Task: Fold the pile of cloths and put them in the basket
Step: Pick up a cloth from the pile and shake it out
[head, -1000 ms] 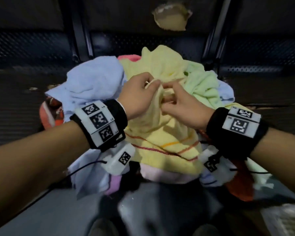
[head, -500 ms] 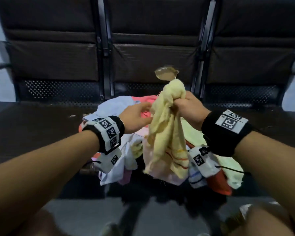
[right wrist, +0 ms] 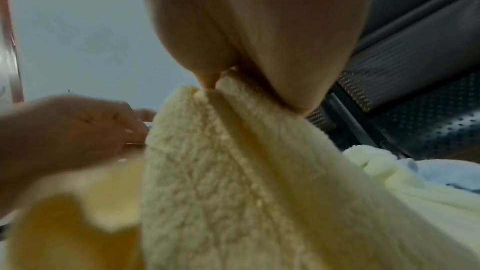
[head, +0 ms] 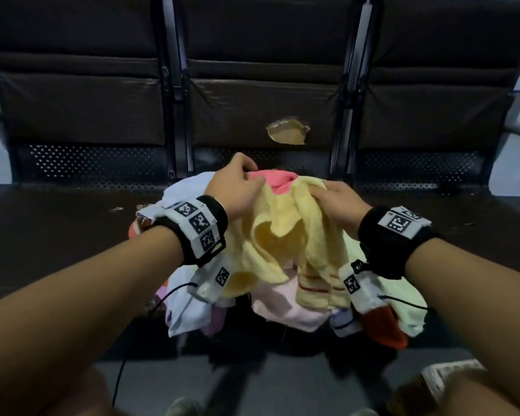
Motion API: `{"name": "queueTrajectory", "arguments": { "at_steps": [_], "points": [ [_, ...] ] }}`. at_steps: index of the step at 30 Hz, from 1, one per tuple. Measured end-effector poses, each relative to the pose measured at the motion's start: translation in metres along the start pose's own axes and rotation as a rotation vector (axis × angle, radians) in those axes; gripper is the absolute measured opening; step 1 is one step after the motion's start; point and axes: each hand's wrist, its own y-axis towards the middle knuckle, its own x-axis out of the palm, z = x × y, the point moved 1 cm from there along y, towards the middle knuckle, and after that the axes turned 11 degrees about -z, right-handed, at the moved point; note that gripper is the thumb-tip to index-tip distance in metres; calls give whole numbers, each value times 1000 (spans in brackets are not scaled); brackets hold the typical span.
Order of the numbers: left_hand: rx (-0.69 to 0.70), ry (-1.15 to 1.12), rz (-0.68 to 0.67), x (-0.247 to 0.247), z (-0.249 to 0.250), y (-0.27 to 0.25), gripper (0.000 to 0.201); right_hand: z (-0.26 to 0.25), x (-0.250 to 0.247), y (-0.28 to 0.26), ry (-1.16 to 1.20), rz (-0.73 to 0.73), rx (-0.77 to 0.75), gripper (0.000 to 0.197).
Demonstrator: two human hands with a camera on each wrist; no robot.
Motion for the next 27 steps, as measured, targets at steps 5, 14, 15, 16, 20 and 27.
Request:
{"name": "queueTrajectory", "arguments": {
  "at_steps": [5,14,15,16,20,27],
  "points": [
    [140,-124,-380,46,-13,-13,64,-5,13,20,213,-53,-75,31],
    [258,220,-71,51,-28,8,32,27,3,27,-350,62,-172,20],
    [265,241,-24,51,-27,9,31,33,1,25,-389,56,-145,21],
    [248,256,26,50,-25,9,30,36,0,23,-398,48,-128,26],
    [106,126,45,46,-20,14,27,25,12,14,-235,-98,-202,30],
    [-15,-70,9,46,-4,6,36,19,34,10,-574,-90,-108,11]
  ]
}}
